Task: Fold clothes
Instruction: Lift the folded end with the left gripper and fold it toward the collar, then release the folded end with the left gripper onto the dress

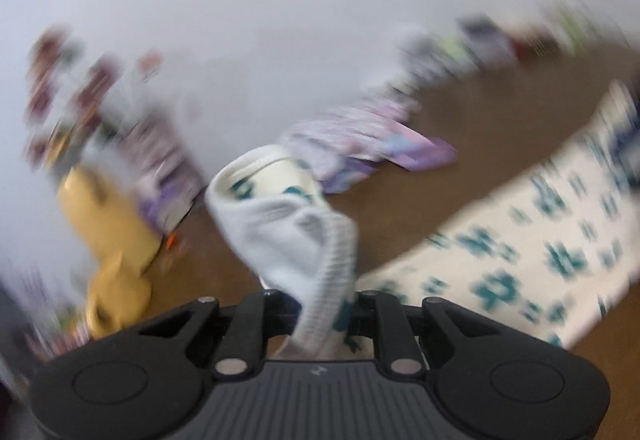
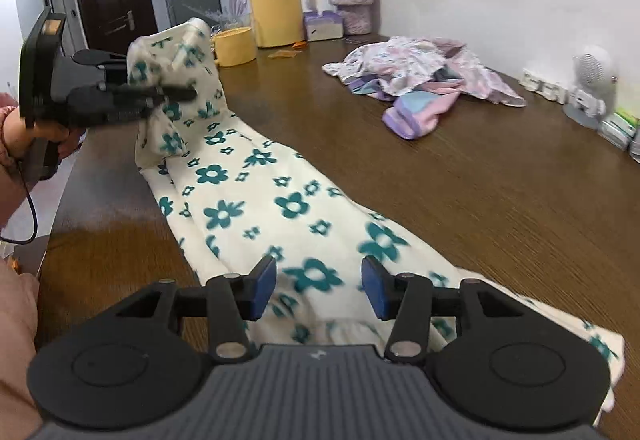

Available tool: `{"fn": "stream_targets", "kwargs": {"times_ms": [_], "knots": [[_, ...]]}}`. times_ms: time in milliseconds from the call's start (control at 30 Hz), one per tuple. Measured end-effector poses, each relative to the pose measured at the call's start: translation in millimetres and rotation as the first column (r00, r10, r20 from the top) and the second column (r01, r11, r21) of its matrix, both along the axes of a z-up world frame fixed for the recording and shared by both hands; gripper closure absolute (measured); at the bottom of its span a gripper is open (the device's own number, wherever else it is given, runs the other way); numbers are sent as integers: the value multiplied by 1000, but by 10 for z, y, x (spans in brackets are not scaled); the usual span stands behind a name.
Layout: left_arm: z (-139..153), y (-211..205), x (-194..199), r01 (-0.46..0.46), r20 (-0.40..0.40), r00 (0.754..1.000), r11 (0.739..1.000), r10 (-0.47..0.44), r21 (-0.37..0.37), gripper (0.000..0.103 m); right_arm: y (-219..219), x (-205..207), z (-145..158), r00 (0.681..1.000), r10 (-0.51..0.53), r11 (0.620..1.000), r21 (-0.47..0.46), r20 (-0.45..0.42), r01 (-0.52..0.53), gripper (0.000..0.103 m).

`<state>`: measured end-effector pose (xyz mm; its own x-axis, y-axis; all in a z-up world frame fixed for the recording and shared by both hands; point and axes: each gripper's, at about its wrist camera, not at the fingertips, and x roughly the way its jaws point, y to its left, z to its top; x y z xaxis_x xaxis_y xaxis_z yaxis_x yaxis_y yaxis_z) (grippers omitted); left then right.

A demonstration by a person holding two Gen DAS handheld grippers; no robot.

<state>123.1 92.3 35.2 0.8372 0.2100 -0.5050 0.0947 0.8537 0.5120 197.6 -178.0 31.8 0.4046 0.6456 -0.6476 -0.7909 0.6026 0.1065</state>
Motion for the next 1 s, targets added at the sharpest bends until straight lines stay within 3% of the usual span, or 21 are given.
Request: {"fn": "stream_targets", "kwargs": {"times_ms": [100,133,300,833,1000], "knots": [[-169,-442,62,109,-73,993,972,-96,207,89,-144,-26,2,1000,-13,1000,27,7,12,53],[-222,-534,70,133,-90,989,961,-114,244,89,-177,-30,0,1000,-15,999,33,8,14,53],[-400,-690,44,177,-125,982,931,-144,319,89,-278,-34,-26,1000,-8,998,59,3,8,53],[-557,-831,48,198,-150,978,888,-148,414,86,-250,-54,-87,1000,-2,998,61,8,2,48],[-556,-835,47,208,-152,976,879,-156,429,84,-205,-43,179,999,41,990,136,25,-44,48]]}}
